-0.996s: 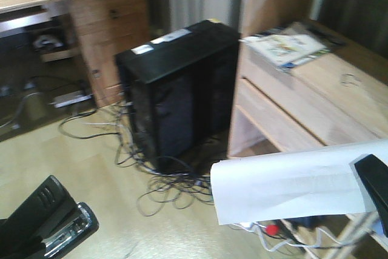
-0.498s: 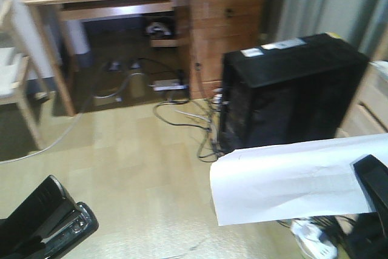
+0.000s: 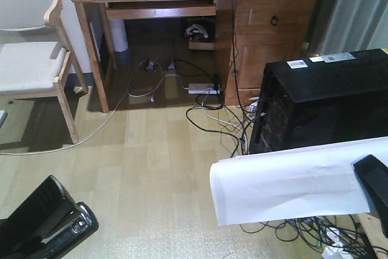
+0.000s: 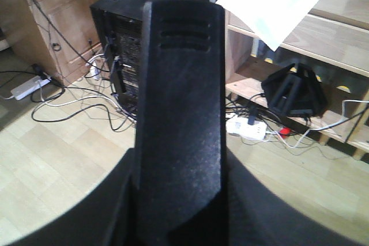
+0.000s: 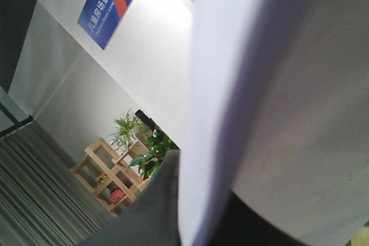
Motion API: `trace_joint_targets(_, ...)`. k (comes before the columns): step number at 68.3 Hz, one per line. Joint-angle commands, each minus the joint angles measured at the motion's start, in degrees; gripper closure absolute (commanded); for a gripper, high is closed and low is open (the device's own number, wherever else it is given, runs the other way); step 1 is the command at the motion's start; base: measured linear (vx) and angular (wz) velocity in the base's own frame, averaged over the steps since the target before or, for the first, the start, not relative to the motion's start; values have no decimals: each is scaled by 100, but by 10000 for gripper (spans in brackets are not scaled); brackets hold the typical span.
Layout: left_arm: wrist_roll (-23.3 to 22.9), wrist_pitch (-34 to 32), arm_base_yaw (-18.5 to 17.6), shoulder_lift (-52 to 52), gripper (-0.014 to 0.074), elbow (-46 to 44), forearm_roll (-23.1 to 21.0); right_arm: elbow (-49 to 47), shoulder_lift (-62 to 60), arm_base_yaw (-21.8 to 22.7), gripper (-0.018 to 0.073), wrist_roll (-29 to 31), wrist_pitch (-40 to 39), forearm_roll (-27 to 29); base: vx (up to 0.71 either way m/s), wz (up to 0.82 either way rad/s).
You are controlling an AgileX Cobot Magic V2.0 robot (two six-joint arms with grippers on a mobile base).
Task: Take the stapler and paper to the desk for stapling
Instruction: 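Drive the base to the wooden desk holding stapler and paper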
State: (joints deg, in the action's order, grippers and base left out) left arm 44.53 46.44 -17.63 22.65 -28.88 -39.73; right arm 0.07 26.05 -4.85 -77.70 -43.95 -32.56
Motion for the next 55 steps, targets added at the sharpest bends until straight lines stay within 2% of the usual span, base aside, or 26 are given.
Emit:
trace_joint_targets(1, 5, -524, -11, 31, 603, -191, -362, -156, 22, 6, 564, 58, -345, 110, 13, 10)
trace_joint_targets(55, 5, -524, -11, 31, 603, -191, -362, -156, 22, 6, 564, 58, -345, 110, 20, 4)
